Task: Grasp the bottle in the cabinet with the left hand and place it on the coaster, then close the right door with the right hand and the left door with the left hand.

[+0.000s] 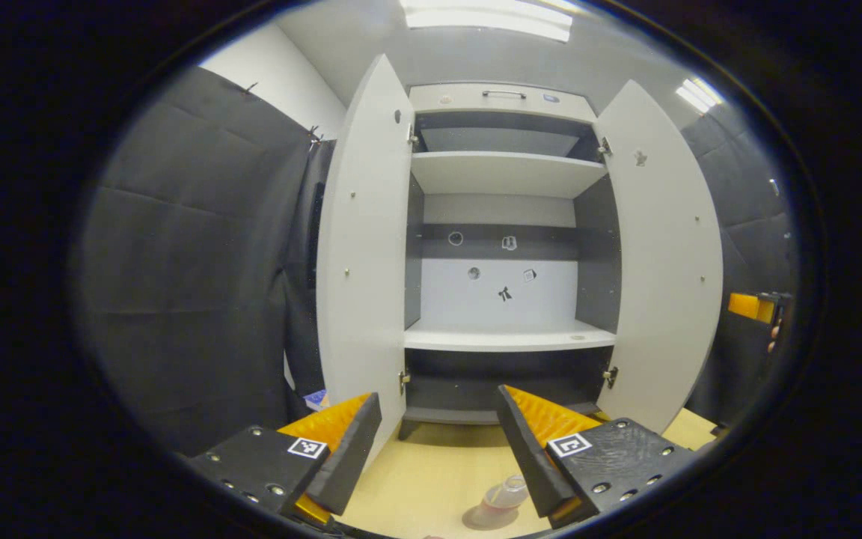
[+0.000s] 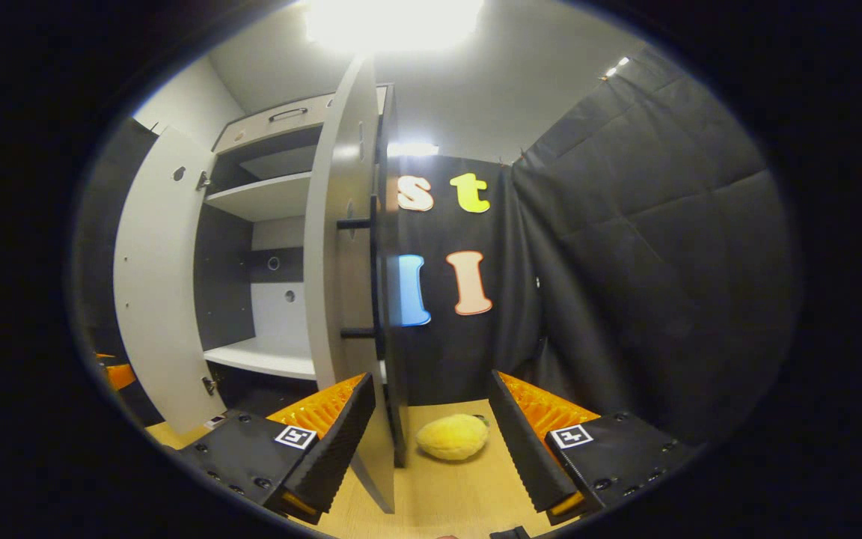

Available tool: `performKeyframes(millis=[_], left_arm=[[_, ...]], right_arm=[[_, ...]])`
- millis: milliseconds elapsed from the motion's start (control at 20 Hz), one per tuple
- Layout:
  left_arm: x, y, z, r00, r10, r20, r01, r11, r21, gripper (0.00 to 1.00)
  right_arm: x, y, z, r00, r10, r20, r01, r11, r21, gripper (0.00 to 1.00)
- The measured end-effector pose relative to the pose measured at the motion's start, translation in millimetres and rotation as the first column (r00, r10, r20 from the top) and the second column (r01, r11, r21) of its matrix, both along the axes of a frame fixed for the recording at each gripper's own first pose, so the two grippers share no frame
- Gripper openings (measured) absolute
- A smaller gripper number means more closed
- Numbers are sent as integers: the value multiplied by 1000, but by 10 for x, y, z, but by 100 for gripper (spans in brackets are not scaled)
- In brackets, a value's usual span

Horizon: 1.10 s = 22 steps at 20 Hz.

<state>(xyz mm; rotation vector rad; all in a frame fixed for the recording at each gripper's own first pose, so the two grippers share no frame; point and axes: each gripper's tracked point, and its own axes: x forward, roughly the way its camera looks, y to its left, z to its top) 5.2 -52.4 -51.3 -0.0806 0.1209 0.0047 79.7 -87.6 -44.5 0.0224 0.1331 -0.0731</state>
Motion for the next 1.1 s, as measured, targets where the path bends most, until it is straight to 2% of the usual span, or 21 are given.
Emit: performKeyframes(millis=[100, 150, 400, 500, 600, 650, 750, 800, 850, 950, 1000, 1100], left_arm=[[-11, 152, -1, 1000, 5, 4, -5, 1000, -5, 97], [-26, 227, -22, 1000, 5, 2, -5, 1000, -12, 97], [14, 620, -120, 1000, 28, -12, -28, 999, -26, 97], [23, 767, -160, 999, 38, -12, -39, 999, -32, 97], [19, 900, -200, 999, 49, -15, -49, 998, -29, 97], [26, 968, -222, 998, 53, -18, -54, 998, -27, 97], [41, 1061, -294, 998, 52, -32, -53, 998, -28, 97], [61, 1107, -316, 998, 51, -37, -52, 998, -28, 98], [79, 1156, -327, 998, 49, -40, -50, 998, -28, 97], [115, 1197, -342, 999, 36, -41, -37, 999, -32, 97], [101, 1180, -331, 999, 29, -40, -30, 999, -31, 97], [138, 1186, -344, 999, 16, -36, -17, 1000, -24, 97]], right_arm=[[99, -78, 109, 997, -74, 14, 74, 997, -22, 98], [139, -92, 167, 994, -103, 25, 103, 994, -28, 95], [321, -154, 402, 971, -225, 76, 228, 973, -35, 97], [383, -66, 406, 970, -232, 71, 235, 972, -29, 97], [375, -78, 490, 962, -252, 101, 258, 965, -48, 91], [369, -55, 479, 962, -252, 104, 258, 964, -58, 95], [363, 2, 474, 962, -251, 108, 257, 965, -55, 91], [349, 27, 470, 960, -255, 111, 262, 964, -50, 95], [338, 31, 472, 958, -263, 112, 269, 962, -45, 91], [319, 64, 476, 955, -274, 114, 279, 959, -38, 91], [312, 99, 474, 955, -273, 115, 279, 960, -31, 95], [290, 210, 467, 957, -264, 118, 268, 963, -18, 95]])
